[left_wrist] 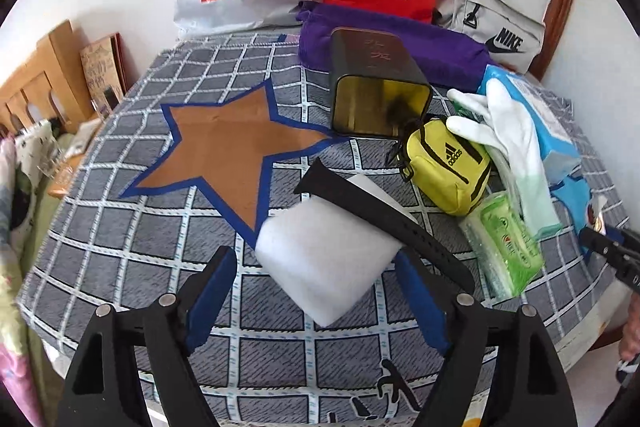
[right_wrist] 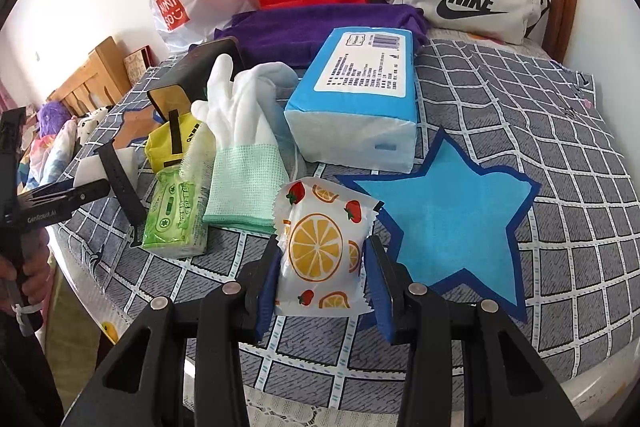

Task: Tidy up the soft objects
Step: 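Lift the packet with the right tool while the left tool grasps the black strap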

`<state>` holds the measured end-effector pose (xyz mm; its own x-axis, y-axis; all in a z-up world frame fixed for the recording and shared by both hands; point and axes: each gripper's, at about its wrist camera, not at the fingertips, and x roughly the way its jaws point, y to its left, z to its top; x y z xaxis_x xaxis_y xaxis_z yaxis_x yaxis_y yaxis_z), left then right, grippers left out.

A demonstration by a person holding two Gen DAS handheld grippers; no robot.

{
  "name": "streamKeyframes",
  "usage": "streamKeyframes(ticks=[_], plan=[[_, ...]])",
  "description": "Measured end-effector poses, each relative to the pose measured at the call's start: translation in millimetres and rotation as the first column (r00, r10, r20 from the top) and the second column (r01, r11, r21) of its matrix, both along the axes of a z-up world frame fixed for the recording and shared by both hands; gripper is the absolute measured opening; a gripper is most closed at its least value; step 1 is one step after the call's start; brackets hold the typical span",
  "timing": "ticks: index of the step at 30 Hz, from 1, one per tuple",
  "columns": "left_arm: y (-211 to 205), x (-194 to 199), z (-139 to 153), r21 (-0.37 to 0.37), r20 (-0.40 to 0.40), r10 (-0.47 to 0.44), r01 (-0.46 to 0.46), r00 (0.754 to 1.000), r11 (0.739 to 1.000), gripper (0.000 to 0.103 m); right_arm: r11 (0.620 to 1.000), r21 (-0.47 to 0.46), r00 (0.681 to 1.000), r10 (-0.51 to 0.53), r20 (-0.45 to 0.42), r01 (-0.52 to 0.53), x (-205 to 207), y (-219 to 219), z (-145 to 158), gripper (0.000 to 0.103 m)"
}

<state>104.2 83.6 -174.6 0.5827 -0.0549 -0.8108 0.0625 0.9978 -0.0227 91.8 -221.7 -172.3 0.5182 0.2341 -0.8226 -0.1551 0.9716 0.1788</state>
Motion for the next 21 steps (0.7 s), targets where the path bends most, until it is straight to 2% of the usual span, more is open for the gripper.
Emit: streamKeyframes(ticks=[3, 5, 7, 9, 11, 14, 15, 16, 17, 21], plan=[[-13, -6, 4, 0.066, 0.013, -0.045, 0.044, 0.999, 0.997, 0.089, 1.000, 0.003, 1.000, 0.000, -0.005, 0.000, 1, -1, -3, 0.040], [-19, -9, 5, 0.099, 0.005, -0.064, 0.063, 0.998, 0.993, 0.089, 1.000, 0.005, 1.000, -0.002, -0.007, 0.002, 2, -2, -5, 0.040], [-21, -13, 8, 0.099, 0.001, -0.071, 0.071, 0.997, 0.993, 0.089, 1.000, 0.006, 1.000, -0.007, -0.007, 0.007, 2, -5, -5, 0.040], [-22, -18, 15, 0.061, 0.006, -0.085, 0.084, 0.996, 0.995, 0.089, 1.000, 0.001, 1.000, -0.014, -0.003, 0.014, 2, -8, -5, 0.040], [-23, -20, 19, -0.011, 0.018, -0.106, 0.106, 0.994, 0.994, 0.089, 1.000, 0.007, 1.000, -0.024, -0.001, 0.024, 1, -11, -5, 0.040], [-27, -18, 16, -0.103, -0.005, -0.123, 0.122, 0.992, 0.987, 0.088, 0.999, 0.021, 0.999, -0.033, 0.002, 0.033, 2, -16, -6, 0.040], [-29, -18, 15, -0.121, -0.013, -0.118, 0.115, 0.993, 0.986, 0.083, 0.999, 0.024, 0.999, -0.033, 0.003, 0.033, 2, -16, -6, 0.040], [-31, -18, 13, -0.125, -0.029, -0.111, 0.107, 0.993, 0.986, 0.074, 0.999, 0.025, 0.999, -0.033, 0.002, 0.033, 1, -17, -6, 0.040], [-34, -18, 11, -0.131, -0.046, -0.110, 0.103, 0.993, 0.986, 0.070, 0.999, 0.026, 0.999, -0.032, 0.002, 0.032, 1, -17, -7, 0.040], [-41, -23, 8, -0.145, -0.077, -0.120, 0.108, 0.990, 0.983, 0.069, 0.999, 0.036, 0.999, -0.031, 0.009, 0.031, -2, -21, -6, 0.040]])
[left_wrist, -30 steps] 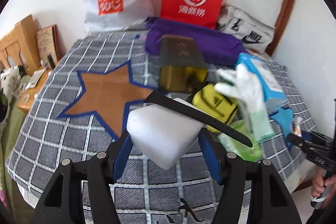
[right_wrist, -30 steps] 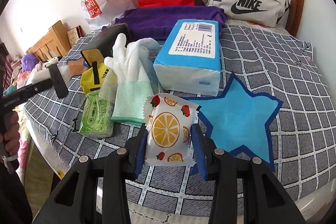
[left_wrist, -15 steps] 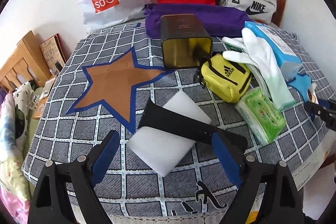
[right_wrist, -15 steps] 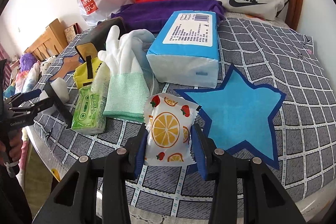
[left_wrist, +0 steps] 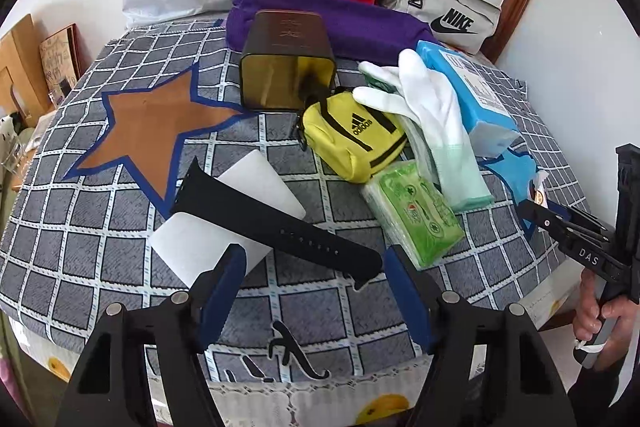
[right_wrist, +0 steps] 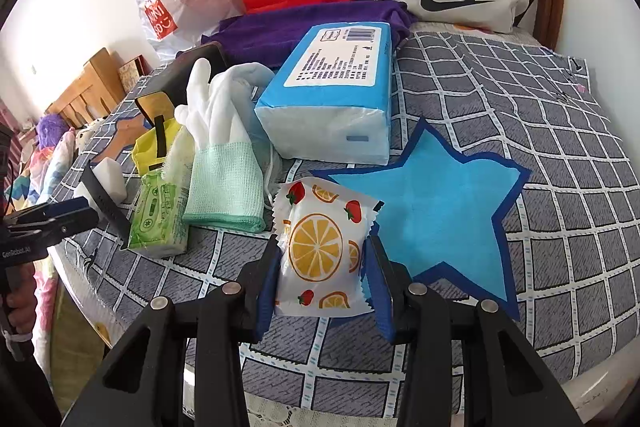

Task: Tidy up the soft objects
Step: 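Lift the packet with the right tool while the left tool grasps the black strap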

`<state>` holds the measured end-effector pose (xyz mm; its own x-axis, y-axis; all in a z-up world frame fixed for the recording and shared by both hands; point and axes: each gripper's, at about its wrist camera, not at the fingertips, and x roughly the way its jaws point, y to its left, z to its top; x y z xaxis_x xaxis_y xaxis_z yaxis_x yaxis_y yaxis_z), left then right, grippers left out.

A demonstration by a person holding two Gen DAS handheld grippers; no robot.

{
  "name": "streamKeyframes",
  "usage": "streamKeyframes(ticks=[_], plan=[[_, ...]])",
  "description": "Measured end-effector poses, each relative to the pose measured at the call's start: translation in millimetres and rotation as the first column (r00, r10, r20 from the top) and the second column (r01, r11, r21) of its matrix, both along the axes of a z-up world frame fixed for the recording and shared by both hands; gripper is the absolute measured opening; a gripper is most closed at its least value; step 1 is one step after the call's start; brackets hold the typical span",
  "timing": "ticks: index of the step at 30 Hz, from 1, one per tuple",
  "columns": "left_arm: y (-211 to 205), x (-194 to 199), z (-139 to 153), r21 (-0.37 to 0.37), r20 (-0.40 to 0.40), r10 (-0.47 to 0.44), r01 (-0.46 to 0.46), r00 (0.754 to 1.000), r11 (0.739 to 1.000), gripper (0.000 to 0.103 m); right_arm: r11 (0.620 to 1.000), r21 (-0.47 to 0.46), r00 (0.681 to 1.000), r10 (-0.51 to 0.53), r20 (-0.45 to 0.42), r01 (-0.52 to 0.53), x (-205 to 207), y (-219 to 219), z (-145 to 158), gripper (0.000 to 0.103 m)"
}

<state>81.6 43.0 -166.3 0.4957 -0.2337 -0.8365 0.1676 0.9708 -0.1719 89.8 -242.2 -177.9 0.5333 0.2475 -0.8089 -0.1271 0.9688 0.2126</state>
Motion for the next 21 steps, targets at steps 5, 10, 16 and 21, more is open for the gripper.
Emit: streamKeyframes(ticks=[5, 10, 16, 21], plan=[[-2, -1, -6, -0.039, -0.063, 0.009, -0.012, 0.998, 0.999, 0.053, 1.000, 0.018, 1.000, -0.006, 0.006, 0.006, 0, -5, 0, 0.041], [-1, 12, -21, -0.080, -0.098, 0.064, -0.072, 0.993, 0.994, 0.052, 1.000, 0.029, 1.000, -0.003, 0.005, 0.003, 0, -7, -3, 0.041], [6, 29, -31, -0.187, -0.104, 0.158, -0.175, 0.982, 0.967, 0.052, 0.999, 0.039, 1.000, -0.004, -0.008, 0.004, 1, -10, -7, 0.041], [4, 39, -35, -0.207, -0.099, 0.173, -0.190, 0.980, 0.960, 0.016, 0.999, 0.035, 1.000, -0.002, -0.021, 0.002, 5, -11, -12, 0.041]])
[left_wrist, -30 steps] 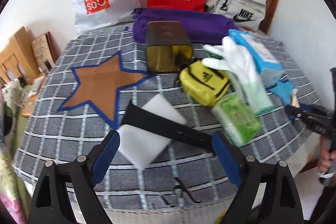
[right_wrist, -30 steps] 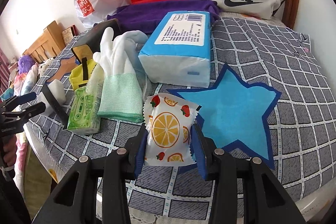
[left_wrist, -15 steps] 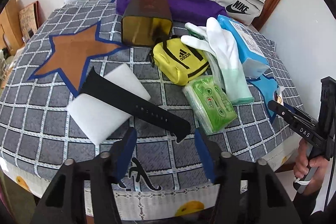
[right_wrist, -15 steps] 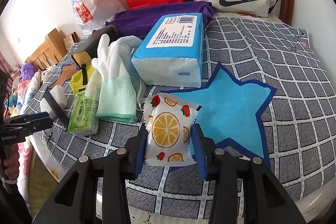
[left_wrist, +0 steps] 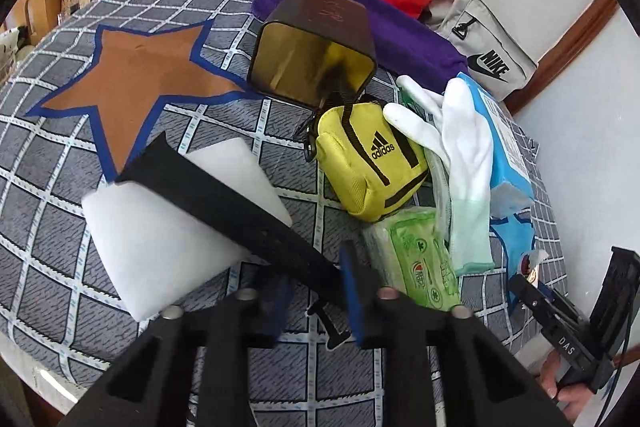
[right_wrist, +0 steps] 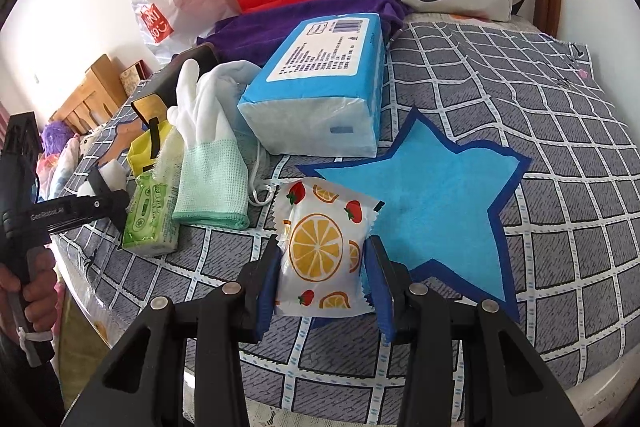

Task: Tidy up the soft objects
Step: 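Lift the packet with the right tool while the left tool grasps the black strap, then place the packet on the purple towel with the right tool while the left tool carries the strap there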

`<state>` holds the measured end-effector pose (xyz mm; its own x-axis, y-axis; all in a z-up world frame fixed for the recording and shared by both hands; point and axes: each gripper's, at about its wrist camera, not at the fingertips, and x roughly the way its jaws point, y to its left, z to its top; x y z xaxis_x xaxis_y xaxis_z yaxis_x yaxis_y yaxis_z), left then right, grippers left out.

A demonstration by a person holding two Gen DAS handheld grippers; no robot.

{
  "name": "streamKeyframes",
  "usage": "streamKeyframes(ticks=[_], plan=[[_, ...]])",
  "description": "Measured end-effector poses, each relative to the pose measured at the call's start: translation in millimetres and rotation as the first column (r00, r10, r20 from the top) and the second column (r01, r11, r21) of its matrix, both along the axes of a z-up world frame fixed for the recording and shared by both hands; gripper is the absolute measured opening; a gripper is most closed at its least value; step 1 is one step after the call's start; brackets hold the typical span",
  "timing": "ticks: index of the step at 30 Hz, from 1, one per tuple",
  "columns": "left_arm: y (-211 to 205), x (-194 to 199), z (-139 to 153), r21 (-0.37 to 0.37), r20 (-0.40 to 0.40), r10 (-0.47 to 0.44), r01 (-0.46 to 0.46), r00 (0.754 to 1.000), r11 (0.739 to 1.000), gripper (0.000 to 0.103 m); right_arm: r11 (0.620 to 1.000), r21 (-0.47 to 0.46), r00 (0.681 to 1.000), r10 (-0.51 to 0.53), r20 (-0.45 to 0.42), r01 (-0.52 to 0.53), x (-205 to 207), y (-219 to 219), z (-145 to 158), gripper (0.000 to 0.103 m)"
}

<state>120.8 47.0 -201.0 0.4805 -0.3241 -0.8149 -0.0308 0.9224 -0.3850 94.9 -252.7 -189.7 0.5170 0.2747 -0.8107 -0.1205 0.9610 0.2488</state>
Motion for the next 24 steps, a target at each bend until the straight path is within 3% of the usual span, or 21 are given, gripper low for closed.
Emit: streamKeyframes(ticks=[10, 24], plan=[[-5, -9, 17, 0.001, 0.049, -0.076, 0.076, 0.996, 0.997, 0.004, 1.000, -0.025, 1.000, -0.001, 0.005, 0.001, -3, -1, 6, 0.041], [12, 0, 44, 0.020, 0.114, -0.056, 0.054, 0.992, 0.998, 0.004, 0.999, -0.043, 0.997, 0.024, 0.072, -0.021, 3, 6, 44, 0.036]])
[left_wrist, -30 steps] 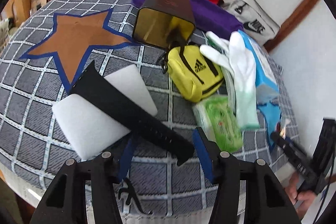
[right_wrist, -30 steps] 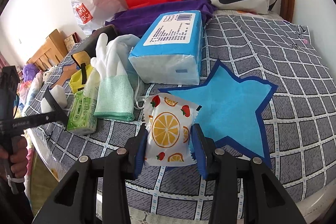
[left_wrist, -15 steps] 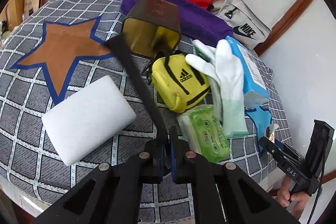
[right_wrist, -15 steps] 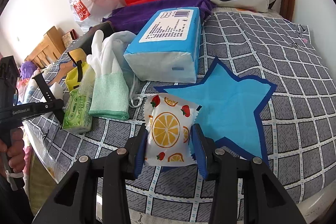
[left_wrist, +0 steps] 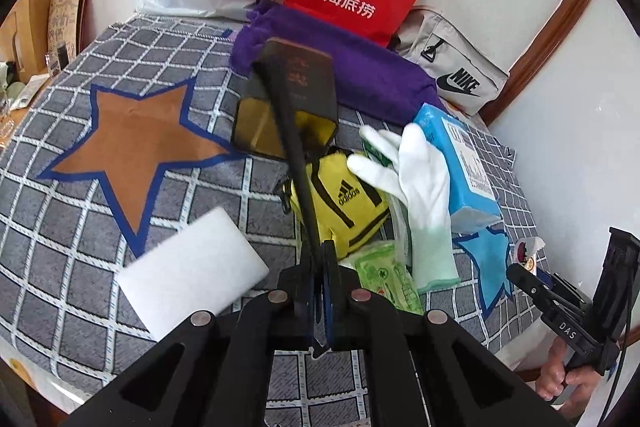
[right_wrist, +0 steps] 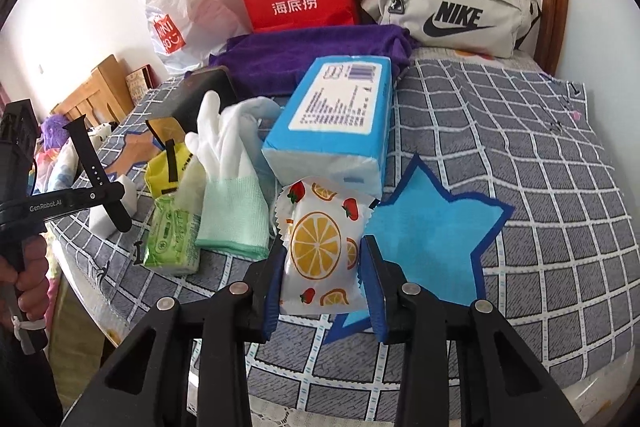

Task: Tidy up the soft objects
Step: 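Place the packet on the purple towel with the right tool while the left tool carries the strap there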

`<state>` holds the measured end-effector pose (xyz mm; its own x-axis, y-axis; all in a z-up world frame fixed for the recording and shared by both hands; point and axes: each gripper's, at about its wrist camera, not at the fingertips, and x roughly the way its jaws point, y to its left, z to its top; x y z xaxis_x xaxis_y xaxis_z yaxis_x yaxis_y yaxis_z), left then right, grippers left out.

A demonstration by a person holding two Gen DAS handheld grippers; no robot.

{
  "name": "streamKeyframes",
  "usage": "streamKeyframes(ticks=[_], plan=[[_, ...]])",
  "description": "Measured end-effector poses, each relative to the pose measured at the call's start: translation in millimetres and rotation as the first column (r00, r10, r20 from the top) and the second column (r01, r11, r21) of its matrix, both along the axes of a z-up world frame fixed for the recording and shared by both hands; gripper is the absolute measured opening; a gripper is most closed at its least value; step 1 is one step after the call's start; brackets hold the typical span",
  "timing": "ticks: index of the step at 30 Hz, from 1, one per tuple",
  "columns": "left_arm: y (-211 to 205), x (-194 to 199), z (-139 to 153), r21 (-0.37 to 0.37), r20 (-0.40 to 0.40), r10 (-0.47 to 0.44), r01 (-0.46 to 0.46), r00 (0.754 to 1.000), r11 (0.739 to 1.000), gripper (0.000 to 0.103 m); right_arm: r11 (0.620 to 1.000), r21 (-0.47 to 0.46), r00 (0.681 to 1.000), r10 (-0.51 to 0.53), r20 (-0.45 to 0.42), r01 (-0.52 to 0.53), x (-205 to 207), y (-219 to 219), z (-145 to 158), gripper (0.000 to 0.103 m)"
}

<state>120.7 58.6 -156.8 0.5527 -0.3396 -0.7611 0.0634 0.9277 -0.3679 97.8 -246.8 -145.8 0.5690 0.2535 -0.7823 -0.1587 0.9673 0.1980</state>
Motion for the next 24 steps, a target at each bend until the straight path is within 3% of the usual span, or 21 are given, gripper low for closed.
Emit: streamKeyframes(ticks=[13, 24], plan=[[13, 45, 48, 0.066, 0.072, 0.051, -0.056, 0.996, 0.996, 0.004, 1.000, -0.013, 0.998, 0.026, 0.055, -0.026, 49, 9, 34, 0.035], [3, 113, 71, 0.106, 0.080, 0.042, -0.050, 0.996, 0.993, 0.004, 1.000, -0.008, 0.994, 0.027, 0.104, -0.026, 118, 10, 59, 0.031]])
